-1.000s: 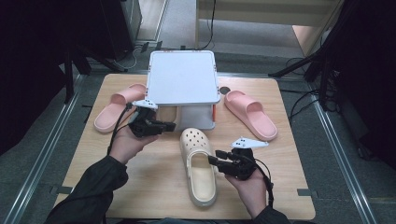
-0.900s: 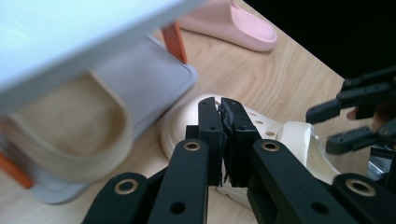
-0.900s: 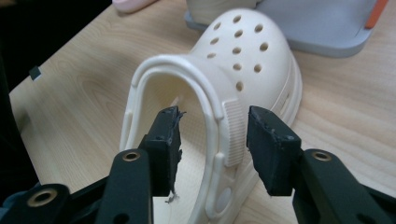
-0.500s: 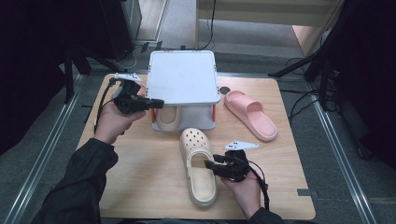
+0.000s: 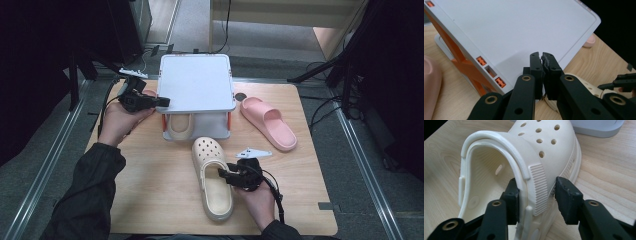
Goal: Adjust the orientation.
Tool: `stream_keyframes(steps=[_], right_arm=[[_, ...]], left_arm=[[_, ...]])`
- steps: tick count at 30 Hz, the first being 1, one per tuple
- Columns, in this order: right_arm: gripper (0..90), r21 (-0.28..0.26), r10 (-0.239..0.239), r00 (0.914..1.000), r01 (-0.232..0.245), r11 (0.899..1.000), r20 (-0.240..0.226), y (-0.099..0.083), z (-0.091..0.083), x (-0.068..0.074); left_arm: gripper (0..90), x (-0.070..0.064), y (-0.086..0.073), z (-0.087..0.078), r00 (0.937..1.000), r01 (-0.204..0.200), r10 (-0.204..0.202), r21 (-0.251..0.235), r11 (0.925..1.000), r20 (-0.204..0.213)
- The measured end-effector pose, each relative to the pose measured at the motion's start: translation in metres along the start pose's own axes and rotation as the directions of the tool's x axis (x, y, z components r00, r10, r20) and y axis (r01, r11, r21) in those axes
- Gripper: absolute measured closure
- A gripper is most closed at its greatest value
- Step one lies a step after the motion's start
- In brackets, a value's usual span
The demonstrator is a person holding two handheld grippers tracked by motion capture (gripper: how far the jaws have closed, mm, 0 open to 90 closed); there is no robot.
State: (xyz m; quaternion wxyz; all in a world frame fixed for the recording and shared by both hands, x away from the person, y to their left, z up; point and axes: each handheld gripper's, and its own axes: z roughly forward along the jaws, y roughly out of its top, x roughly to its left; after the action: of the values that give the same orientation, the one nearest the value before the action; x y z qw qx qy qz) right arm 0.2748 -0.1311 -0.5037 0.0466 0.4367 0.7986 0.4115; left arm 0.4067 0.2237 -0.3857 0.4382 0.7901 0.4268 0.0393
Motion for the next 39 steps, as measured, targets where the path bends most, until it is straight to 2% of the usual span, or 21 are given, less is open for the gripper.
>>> stream_keyframes(steps=[7, 11, 20, 24, 30, 39], right_arm=[[68.6, -0.016, -0.017, 0.9993, 0.018, 1.000, 0.033, 0.003, -0.002, -0.001], [72.3, -0.027, -0.030, 0.9974, 0.032, 0.999, 0.066, 0.006, -0.002, -0.002], [76.2, -0.035, 0.006, 0.9977, -0.004, 0.999, 0.068, 0.021, -0.007, -0.010], [76.4, -0.046, 0.000, 0.9978, 0.003, 0.999, 0.066, 0.031, -0.013, -0.011], [76.2, -0.058, -0.013, 0.9941, 0.019, 0.998, 0.108, 0.053, -0.018, -0.018], [76.0, -0.068, 0.010, 0.9866, 0.001, 0.998, 0.163, 0.083, -0.003, -0.036]], left_arm=[[86.6, 0.000, -0.001, 0.000, 0.9998, -0.015, 0.015, -0.012, 0.9998, -0.010], [86.6, -0.001, -0.001, 0.000, 0.9996, -0.023, 0.023, -0.014, 0.9996, -0.017], [86.5, -0.001, -0.002, 0.000, 0.9995, -0.025, 0.024, -0.017, 0.9995, -0.018], [86.4, -0.002, -0.002, 0.000, 0.9994, -0.029, 0.029, -0.014, 0.9995, -0.020], [86.2, -0.002, -0.002, 0.000, 0.9994, -0.028, 0.028, -0.014, 0.9995, -0.019], [86.0, -0.001, -0.002, 0.000, 0.9997, -0.024, 0.023, -0.019, 0.9995, -0.011]])
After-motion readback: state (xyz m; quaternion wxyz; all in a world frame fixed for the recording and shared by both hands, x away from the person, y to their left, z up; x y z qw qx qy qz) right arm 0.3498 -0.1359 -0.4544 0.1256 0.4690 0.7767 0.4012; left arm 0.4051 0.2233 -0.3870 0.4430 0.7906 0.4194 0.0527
